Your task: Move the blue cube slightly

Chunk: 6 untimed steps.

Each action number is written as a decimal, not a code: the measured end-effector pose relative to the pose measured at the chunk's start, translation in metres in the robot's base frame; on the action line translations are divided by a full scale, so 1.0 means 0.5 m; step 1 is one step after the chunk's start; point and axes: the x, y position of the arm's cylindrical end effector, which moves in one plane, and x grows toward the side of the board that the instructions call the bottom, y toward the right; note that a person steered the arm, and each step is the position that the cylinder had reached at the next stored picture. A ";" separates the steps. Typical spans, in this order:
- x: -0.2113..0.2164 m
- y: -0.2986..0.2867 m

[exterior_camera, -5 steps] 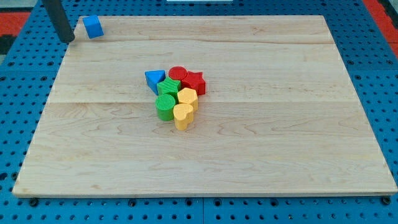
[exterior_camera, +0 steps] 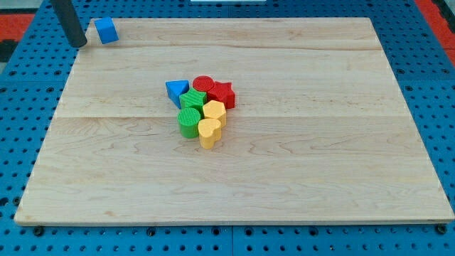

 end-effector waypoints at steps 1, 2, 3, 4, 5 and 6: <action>-0.025 -0.026; -0.077 -0.021; -0.147 0.056; -0.111 0.227; -0.014 0.264; -0.150 0.272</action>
